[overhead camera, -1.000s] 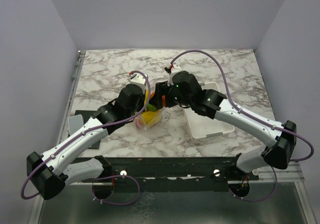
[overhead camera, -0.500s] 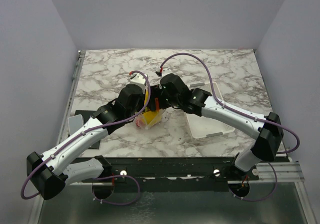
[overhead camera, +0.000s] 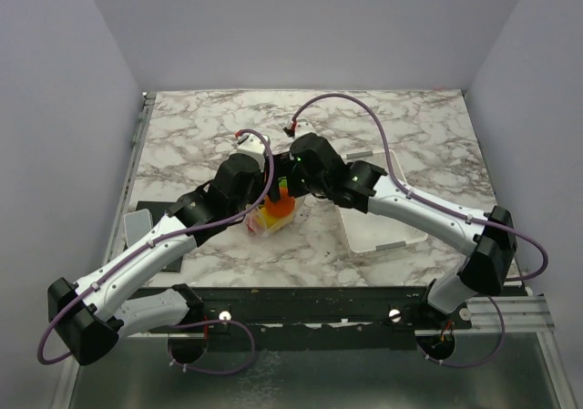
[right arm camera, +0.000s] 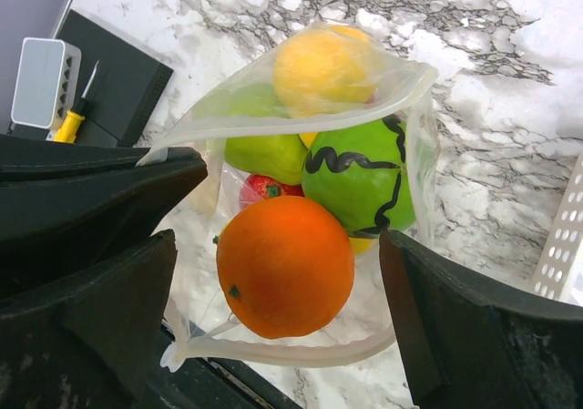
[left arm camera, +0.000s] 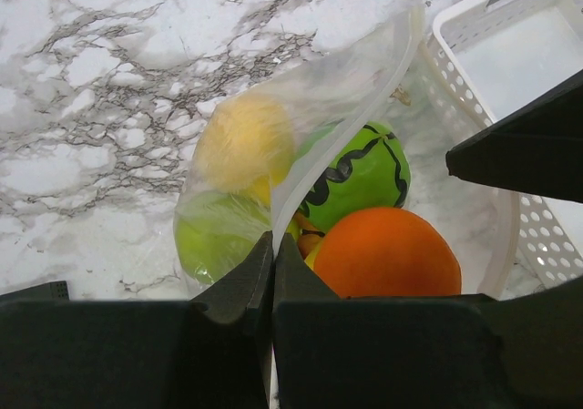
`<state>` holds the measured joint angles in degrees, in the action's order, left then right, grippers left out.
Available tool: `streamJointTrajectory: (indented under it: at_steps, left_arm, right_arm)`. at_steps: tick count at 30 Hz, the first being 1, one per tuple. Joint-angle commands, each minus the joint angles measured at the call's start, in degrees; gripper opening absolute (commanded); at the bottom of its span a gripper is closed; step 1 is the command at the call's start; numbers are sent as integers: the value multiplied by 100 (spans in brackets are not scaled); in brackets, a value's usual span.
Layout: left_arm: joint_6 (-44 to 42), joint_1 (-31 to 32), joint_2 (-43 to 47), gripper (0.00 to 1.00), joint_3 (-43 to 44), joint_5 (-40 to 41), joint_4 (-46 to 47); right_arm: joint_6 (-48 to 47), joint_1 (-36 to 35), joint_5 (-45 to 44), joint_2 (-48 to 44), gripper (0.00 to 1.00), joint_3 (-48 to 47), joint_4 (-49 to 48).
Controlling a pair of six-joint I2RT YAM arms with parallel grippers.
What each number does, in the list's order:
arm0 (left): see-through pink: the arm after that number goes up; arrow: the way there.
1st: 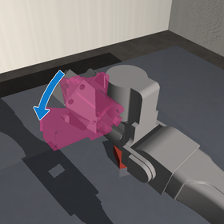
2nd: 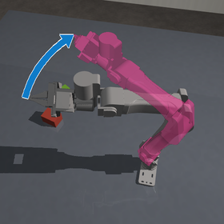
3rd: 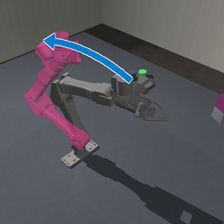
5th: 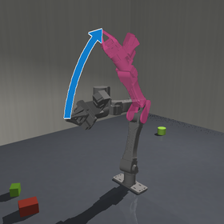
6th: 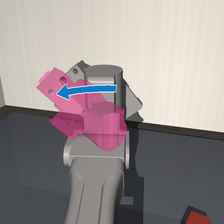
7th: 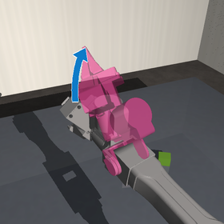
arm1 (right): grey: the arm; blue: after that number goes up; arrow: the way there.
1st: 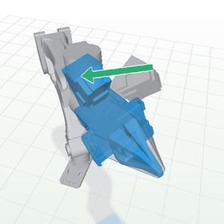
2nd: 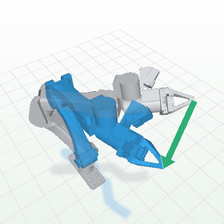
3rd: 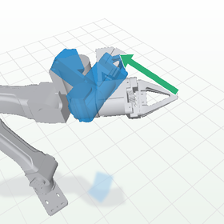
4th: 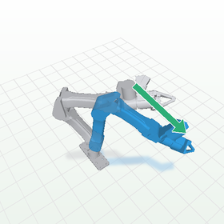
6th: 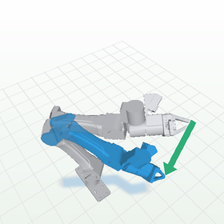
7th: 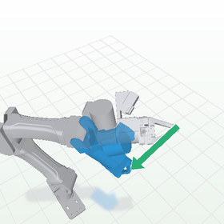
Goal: Place the food in the zip-top bag and seal the zipper
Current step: Place the fake fruit in the zipper food storage bag, then adjust the zipper food storage bag at the center of the board.
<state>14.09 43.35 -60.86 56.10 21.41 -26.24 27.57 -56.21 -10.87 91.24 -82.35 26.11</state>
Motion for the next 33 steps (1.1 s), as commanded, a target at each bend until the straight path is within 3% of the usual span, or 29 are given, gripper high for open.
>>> streamJointTrajectory:
  at_steps: [1, 15, 33]
  left_arm:
    - [-7, -17, 103, 0, -24, -103, 14]
    - [3, -19, 95, 0, -20, -136, 14]
    - [-4, -19, 76, 0, -29, -129, 14]
  right_arm:
    - [135, -75, -382, -455, 96, 25, 51]
    - [1114, -75, -1053, -1053, 81, 708, 355]
    - [2098, -75, -1533, -584, 50, 1168, 396]
